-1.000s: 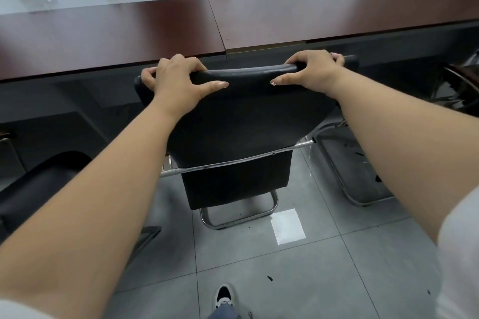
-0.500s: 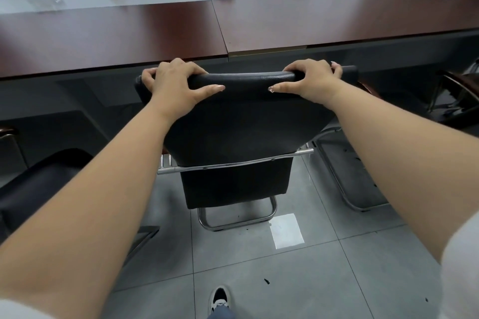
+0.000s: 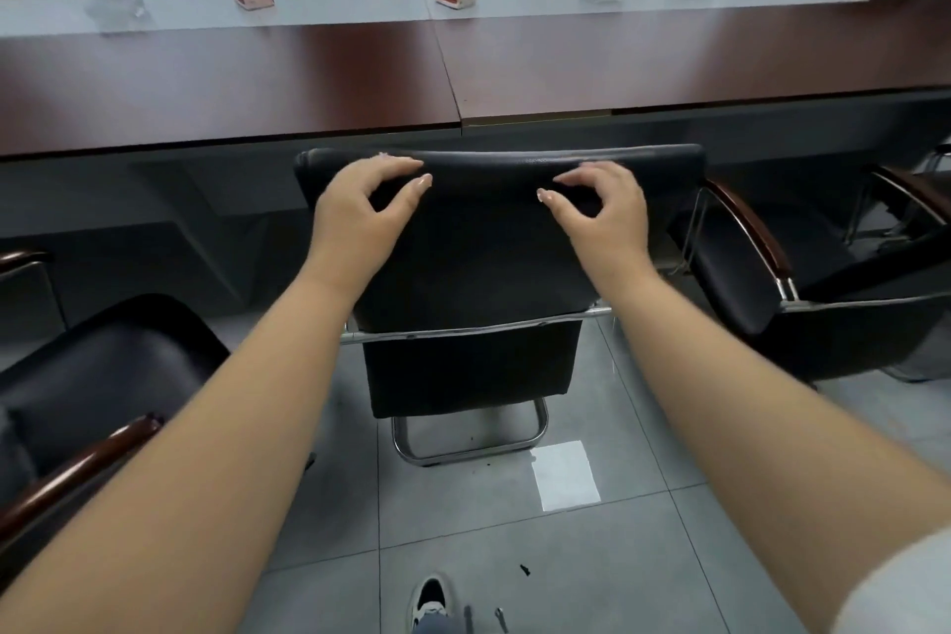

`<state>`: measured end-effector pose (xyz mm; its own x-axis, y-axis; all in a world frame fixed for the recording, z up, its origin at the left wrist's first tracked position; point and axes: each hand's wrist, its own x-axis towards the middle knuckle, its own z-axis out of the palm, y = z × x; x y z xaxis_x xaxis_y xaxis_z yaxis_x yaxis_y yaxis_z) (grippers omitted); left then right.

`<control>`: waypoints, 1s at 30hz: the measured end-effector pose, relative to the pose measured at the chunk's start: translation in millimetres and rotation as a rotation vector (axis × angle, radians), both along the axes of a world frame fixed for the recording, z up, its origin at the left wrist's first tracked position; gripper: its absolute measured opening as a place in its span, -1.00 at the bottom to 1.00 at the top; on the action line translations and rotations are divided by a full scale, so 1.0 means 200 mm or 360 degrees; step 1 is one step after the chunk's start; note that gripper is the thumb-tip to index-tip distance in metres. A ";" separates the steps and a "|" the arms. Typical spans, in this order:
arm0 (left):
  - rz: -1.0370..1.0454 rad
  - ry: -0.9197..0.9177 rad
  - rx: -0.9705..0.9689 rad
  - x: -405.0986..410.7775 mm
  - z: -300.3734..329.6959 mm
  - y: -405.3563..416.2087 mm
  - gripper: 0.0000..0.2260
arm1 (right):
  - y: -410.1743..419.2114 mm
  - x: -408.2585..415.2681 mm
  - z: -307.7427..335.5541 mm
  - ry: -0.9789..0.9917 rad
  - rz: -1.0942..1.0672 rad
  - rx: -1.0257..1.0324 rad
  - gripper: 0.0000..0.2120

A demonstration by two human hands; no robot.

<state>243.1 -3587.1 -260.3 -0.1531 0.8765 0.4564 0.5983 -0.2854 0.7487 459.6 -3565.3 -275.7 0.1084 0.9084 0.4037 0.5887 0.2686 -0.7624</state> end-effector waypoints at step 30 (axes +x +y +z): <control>0.1056 -0.0896 -0.0811 -0.85 -0.56 -1.28 -0.92 | -0.85 -1.50 -0.61 -0.0172 0.1488 -0.1407 -0.83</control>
<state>72.9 -3843.8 -371.3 -0.7587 0.6063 -0.2381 0.0415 0.4098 0.9112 159.3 -3736.2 -398.0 -0.7050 0.5832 -0.4035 0.5218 0.0412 -0.8521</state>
